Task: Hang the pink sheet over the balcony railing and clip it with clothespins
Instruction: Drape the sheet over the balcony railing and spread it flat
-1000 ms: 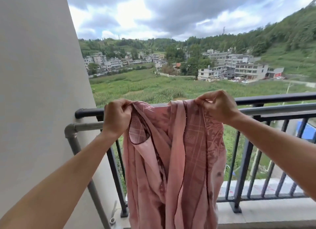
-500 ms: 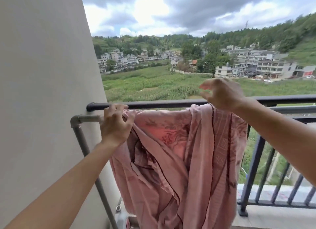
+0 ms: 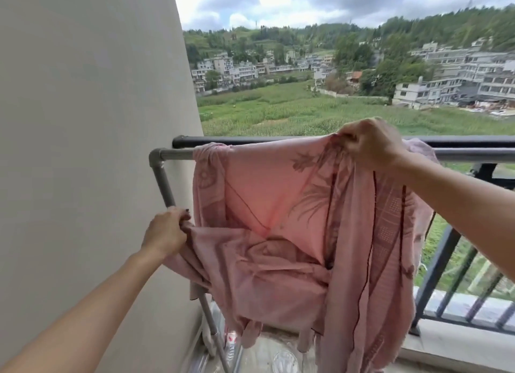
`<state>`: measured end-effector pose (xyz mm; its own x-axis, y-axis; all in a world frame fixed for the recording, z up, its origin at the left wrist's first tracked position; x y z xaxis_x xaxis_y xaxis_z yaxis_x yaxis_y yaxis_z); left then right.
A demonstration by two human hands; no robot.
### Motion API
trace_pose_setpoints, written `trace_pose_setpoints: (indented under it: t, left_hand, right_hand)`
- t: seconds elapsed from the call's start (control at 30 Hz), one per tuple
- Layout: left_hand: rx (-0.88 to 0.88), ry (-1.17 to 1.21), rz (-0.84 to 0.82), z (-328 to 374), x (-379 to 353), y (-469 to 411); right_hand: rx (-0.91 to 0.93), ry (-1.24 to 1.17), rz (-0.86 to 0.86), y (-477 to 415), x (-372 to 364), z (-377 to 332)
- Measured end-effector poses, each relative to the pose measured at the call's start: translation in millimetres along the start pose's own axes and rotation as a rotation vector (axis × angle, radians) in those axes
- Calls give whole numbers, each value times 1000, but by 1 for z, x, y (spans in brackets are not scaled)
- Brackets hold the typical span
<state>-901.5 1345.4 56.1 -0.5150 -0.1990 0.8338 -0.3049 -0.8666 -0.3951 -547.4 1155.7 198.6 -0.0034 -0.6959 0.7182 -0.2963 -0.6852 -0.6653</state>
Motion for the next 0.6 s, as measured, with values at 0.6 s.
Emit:
trace_pose_setpoints:
  t: [0.6]
  left_hand:
    - [119,576,368,72,66,-77]
  right_hand:
    - [-82,-35,120,-30,-16,-38]
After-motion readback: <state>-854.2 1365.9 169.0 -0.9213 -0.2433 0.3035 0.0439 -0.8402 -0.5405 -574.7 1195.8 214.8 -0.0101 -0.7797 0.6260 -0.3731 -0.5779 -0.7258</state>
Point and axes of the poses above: each hand's wrist, its own y-axis away from the middle knuckle, its own x-axis out of the back of the hand, z = x × y, the point moved 2 cm from there along -y, towards the middle knuckle, and after that the axes turned 6 degrees about z, right-handed, at the moved point
